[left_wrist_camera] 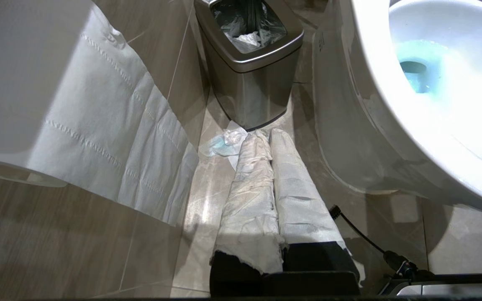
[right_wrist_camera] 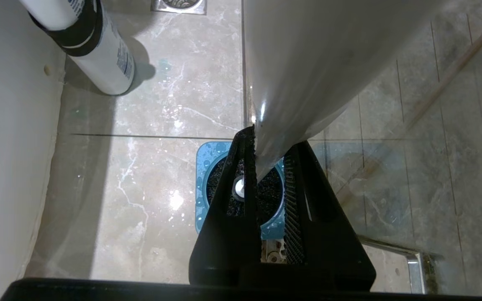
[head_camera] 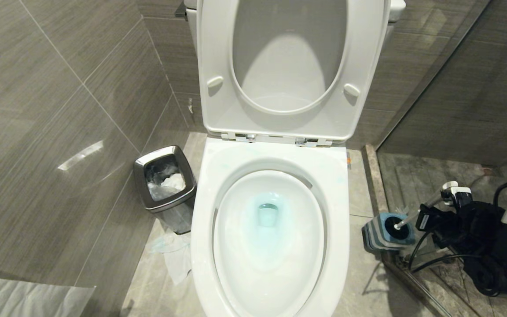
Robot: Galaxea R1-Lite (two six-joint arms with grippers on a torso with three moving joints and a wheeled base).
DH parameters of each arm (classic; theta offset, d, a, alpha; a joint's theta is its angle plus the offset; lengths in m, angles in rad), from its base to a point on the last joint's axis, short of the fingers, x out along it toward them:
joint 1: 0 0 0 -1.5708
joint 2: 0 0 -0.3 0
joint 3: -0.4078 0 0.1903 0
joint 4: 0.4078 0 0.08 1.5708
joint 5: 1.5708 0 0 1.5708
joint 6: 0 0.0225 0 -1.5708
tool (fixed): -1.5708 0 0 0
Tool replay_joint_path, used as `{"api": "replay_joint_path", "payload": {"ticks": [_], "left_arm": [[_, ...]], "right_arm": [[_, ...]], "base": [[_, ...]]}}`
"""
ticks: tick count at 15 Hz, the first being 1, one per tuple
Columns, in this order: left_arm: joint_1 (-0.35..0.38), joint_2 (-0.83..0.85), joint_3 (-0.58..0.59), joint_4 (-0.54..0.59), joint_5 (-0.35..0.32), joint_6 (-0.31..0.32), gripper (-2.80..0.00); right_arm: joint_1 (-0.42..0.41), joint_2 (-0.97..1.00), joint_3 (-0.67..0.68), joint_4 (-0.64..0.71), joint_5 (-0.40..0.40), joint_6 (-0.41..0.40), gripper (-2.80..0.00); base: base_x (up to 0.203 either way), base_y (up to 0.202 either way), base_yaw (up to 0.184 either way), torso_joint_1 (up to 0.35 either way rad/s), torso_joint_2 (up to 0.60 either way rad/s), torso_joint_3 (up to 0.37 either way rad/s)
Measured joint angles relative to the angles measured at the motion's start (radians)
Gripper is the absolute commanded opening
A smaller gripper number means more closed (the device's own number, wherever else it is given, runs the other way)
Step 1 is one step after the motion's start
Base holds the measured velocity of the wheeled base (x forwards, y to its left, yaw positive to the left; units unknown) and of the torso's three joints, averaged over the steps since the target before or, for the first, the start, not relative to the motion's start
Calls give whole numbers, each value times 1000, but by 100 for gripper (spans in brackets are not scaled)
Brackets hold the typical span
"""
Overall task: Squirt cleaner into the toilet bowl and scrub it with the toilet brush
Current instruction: Put the toilet brush back
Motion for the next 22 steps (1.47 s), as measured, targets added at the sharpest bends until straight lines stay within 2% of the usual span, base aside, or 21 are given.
{"api": "replay_joint_path", "payload": {"ticks": [6, 14, 15, 22], "left_arm": [[0, 0, 0, 0, 0, -2, -280], [0, 0, 0, 0, 0, -3, -280], [0, 0, 0, 0, 0, -3, -280], [0, 0, 0, 0, 1, -3, -280]], "right_arm": [[0, -52, -5, 1, 34, -8, -280], [-1, -69, 2, -1, 33, -9, -280], [-1, -69, 2, -1, 32, -9, 0], [-1, -70, 5, -2, 32, -9, 0]], "base": [[0, 0, 0, 0, 1, -6], [0, 0, 0, 0, 0, 0], [0, 0, 0, 0, 0, 0], [0, 0, 0, 0, 0, 0]]}}
